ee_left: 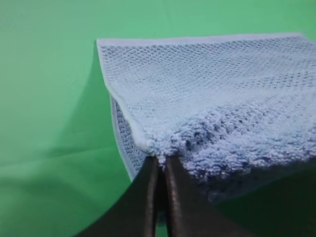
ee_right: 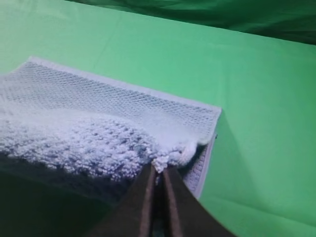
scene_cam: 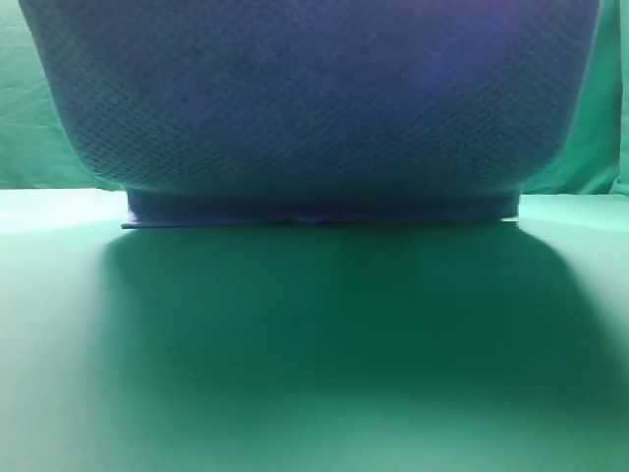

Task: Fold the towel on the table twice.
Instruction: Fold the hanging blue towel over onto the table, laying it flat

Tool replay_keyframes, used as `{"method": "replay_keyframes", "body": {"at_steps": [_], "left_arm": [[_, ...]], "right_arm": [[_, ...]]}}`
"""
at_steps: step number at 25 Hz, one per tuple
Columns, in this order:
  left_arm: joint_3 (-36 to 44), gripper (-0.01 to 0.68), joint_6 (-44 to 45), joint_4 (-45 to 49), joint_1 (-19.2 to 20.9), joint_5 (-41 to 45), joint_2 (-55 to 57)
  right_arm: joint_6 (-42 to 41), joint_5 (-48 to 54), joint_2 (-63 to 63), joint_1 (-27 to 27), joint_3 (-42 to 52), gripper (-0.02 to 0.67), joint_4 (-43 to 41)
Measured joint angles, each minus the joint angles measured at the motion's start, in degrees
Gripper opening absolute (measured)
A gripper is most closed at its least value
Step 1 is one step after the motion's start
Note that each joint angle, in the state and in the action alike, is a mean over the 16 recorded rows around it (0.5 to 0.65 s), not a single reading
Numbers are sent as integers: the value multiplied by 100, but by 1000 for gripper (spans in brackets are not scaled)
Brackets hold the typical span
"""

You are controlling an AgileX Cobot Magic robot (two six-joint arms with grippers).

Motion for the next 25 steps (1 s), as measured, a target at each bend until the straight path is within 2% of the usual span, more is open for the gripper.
{"method": "replay_keyframes", "body": {"at_steps": [17,25], "left_arm": [[2412,0,523,-1056,0,111,-1735],[3082,0,603,-1318,0,-111,-2011]], "right_arm": [[123,516,-1667,463,1677,0,60],[225,511,-1956,465,2301,0,177]]}}
